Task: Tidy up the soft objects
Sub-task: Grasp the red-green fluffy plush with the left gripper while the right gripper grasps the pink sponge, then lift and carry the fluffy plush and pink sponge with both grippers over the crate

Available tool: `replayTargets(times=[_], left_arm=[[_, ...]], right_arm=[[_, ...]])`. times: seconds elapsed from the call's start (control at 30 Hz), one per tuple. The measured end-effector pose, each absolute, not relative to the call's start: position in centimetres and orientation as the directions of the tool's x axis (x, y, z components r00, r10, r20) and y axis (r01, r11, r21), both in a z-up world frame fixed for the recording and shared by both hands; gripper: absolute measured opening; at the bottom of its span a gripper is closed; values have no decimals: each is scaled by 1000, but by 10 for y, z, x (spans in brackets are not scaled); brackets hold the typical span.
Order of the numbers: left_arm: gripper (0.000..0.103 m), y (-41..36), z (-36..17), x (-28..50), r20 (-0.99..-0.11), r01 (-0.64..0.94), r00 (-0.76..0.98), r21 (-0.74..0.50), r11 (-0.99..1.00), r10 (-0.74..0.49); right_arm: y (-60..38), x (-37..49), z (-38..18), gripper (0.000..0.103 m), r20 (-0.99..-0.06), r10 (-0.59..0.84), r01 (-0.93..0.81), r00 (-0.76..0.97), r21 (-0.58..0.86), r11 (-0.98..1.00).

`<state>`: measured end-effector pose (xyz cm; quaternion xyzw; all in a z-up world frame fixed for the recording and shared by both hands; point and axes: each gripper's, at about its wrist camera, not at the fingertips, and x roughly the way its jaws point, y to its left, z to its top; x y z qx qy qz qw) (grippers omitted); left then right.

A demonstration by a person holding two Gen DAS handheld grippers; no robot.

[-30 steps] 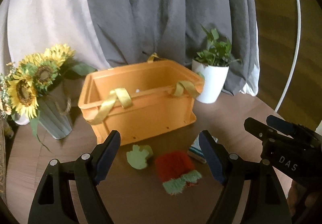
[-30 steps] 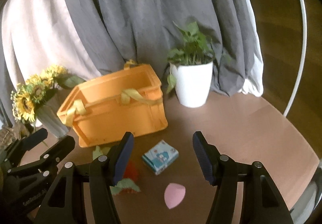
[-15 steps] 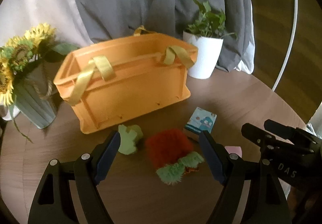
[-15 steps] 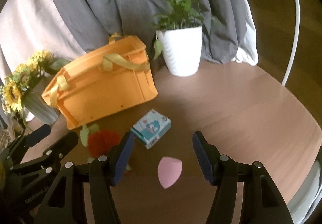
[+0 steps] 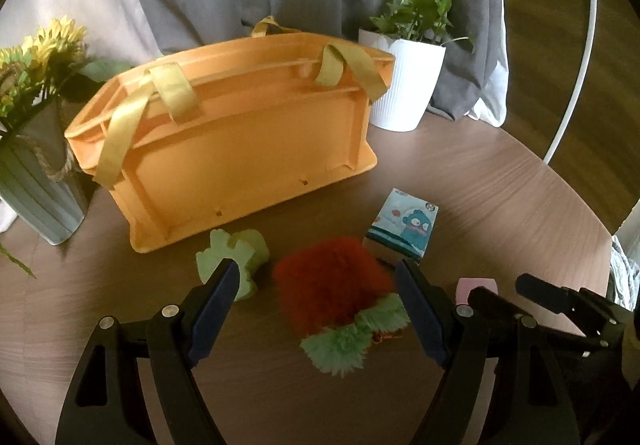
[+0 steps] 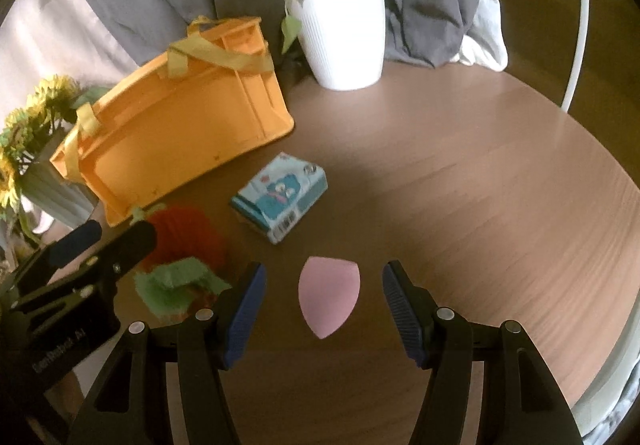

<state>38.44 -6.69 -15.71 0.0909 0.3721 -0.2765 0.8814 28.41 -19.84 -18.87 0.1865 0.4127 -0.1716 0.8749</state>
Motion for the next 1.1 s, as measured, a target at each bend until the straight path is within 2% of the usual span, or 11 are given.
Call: replayTargets(times=[0.43,0.63,0.87,1.03,1.1], left_arm=[[80,-78,-188,399,-749,551,516,-80,830,-415],[79,-84,-198,403,-765,551,498,-85,830,-408],[56,-88,-207,403,-781,565,472,-88,821,-409],[42,-88,-209,400,-782,563,478,-78,823,-401],[40,-89,-206,398,-775,571,484,-70,818,-405]], right_arm=[[-197,289,-207,61,-804,-156,472,573,169,865],[-199,293,-210,52,-803,-159,470,574,164,867],[-199,293,-211,40,-804,-142,455,577,173,874],[-197,294,-211,39,-803,-134,437,581,169,883],[-198,294,-211,38,-802,-135,439,581,169,883]])
